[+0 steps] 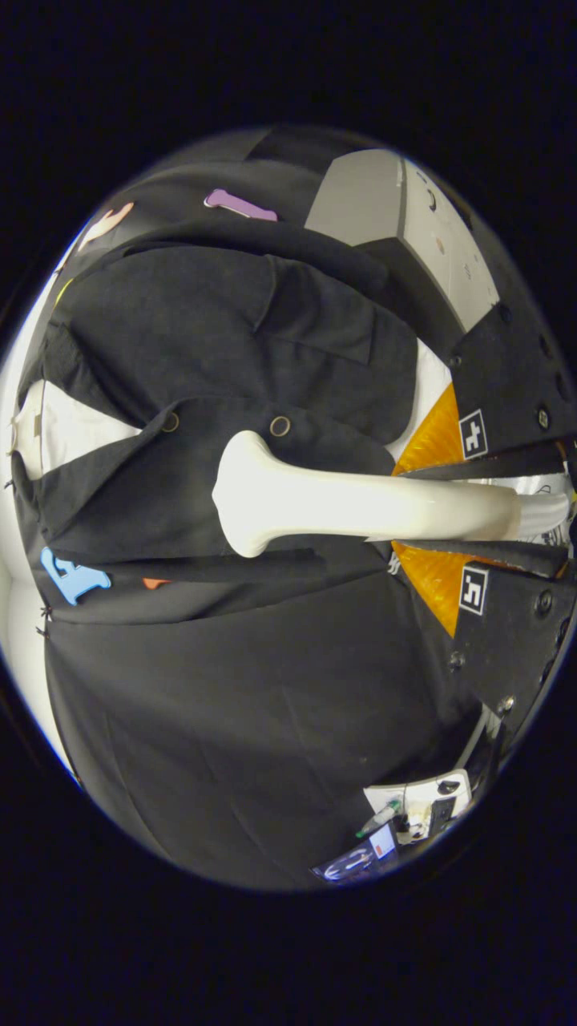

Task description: Iron the clothes twice with a garment steamer, once on the left side and once on the right side.

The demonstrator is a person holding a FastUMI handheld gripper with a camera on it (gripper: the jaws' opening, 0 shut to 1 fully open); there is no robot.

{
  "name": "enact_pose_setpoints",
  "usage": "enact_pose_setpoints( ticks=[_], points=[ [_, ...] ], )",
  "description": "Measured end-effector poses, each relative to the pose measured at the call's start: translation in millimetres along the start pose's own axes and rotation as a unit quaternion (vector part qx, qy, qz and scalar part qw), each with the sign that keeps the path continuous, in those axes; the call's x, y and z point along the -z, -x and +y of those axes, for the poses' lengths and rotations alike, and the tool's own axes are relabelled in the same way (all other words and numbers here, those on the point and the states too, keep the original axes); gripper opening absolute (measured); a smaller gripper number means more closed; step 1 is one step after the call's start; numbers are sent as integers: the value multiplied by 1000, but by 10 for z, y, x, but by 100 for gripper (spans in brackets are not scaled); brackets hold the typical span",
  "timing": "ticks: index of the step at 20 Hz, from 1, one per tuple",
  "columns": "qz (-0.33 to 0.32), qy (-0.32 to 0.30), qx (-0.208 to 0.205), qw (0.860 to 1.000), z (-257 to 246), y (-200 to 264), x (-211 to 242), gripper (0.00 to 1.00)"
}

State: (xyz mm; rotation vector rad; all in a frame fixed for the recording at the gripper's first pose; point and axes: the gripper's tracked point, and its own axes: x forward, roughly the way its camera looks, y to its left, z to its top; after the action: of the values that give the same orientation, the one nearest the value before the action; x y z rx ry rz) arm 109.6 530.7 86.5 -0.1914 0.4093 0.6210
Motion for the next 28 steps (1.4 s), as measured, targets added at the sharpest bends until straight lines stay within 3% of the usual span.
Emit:
enact_pose_setpoints(
  ticks=[15, 28],
  points=[
    [57, -8, 9, 998, -149, -158, 563, 35],
    [51, -30, 24, 998, -419, 80, 694, 35]
  ],
)
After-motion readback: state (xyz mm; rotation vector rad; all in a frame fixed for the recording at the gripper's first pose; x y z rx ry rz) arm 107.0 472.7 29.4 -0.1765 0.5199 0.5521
